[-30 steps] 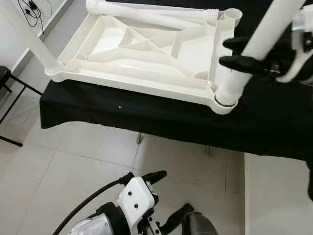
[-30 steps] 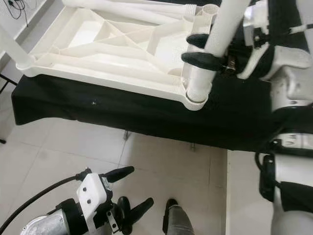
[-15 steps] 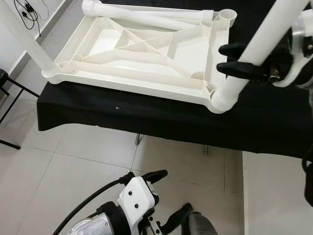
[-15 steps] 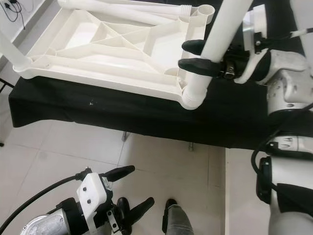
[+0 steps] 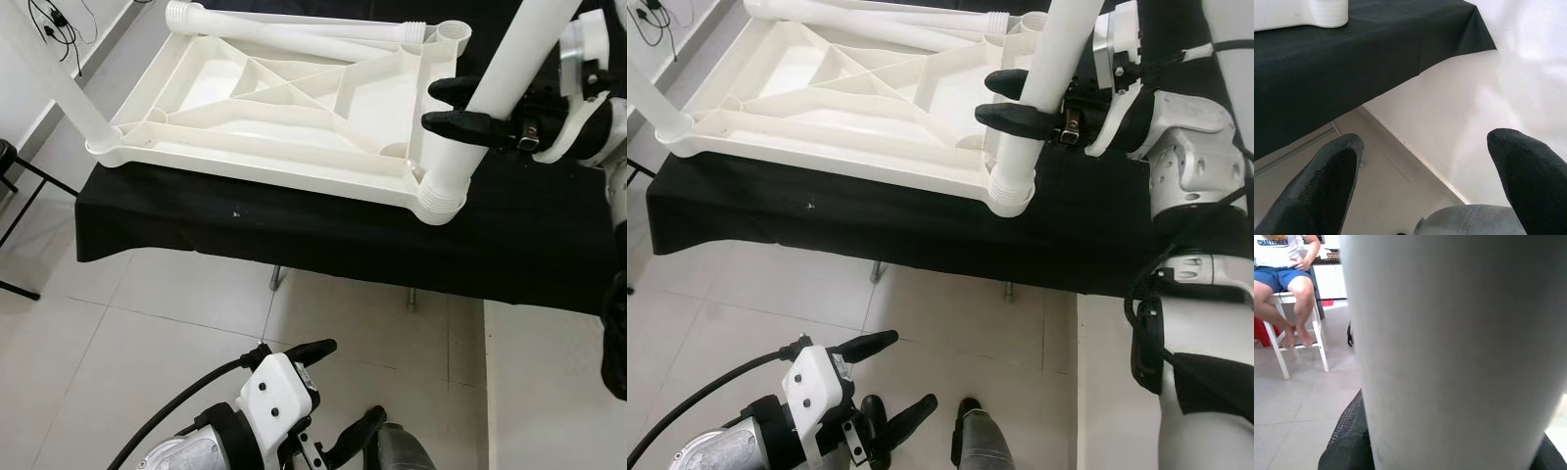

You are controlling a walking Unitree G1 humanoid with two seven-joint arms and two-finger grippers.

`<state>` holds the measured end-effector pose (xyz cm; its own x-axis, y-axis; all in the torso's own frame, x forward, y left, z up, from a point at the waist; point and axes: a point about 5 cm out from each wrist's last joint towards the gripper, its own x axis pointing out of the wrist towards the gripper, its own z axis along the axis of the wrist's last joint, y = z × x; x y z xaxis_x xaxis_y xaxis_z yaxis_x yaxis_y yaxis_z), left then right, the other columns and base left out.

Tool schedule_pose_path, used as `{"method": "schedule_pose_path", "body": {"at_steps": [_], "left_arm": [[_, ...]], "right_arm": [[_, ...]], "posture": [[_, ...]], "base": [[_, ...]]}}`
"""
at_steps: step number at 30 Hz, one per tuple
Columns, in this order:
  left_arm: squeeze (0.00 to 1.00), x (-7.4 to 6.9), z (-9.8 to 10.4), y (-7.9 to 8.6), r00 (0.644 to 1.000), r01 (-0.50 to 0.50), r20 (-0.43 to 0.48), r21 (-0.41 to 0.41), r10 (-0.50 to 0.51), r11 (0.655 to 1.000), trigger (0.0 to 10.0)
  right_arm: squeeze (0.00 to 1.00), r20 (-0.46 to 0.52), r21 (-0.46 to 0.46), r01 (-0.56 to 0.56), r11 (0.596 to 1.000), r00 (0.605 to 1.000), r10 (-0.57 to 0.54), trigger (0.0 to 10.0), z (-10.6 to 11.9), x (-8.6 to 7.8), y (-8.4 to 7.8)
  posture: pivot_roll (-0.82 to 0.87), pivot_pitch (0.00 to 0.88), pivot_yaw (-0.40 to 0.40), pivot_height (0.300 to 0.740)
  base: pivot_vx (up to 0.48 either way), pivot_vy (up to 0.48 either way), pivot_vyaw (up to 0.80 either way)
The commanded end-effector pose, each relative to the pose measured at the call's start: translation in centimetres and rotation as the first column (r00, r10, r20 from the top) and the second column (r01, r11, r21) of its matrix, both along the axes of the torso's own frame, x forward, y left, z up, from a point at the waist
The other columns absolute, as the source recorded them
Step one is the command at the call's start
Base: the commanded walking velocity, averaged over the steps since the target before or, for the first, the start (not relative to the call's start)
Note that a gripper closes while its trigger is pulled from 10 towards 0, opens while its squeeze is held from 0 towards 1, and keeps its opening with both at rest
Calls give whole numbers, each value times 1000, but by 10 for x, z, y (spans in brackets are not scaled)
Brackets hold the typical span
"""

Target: Building children table

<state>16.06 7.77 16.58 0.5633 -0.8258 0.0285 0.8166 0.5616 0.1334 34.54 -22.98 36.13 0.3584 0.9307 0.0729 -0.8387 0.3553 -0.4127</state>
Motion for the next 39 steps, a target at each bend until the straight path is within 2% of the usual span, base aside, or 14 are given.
{"method": "schedule_pose_path", "body": {"at_steps": [1, 23, 30, 35, 39], "left_arm": [[0, -3, -4, -2, 1000, 5, -17, 3, -5, 1000, 10000], [0, -3, -4, -3, 1000, 3, -15, -2, -3, 1000, 10000], [0, -3, -4, -3, 1000, 1, -15, -2, -1, 1000, 10000], [0, -3, -4, -3, 1000, -1, -16, -4, 1, 1000, 10000], [0, -3, -4, -3, 1000, -1, -16, -4, 1, 1000, 10000]], "right_arm": [[0, -31, -36, 29, 999, 999, -30, 10000, -13, 6, 2], [0, 3, 32, 17, 999, 1000, -17, 10000, -7, 16, 18], [0, 11, 40, 23, 999, 1000, -24, 10000, -4, 17, 19], [0, 26, 83, 3, 997, 1000, -5, 10000, 2, 16, 21], [0, 27, 75, 2, 997, 1000, -4, 10000, 2, 16, 21]], "posture": [[108, 387, 29, 740], [108, 390, 21, 740], [110, 391, 20, 740], [110, 390, 19, 740], [110, 390, 19, 740]], "base": [[0, 0, 0], [0, 0, 0], [0, 0, 0], [0, 0, 0], [0, 0, 0]]}}
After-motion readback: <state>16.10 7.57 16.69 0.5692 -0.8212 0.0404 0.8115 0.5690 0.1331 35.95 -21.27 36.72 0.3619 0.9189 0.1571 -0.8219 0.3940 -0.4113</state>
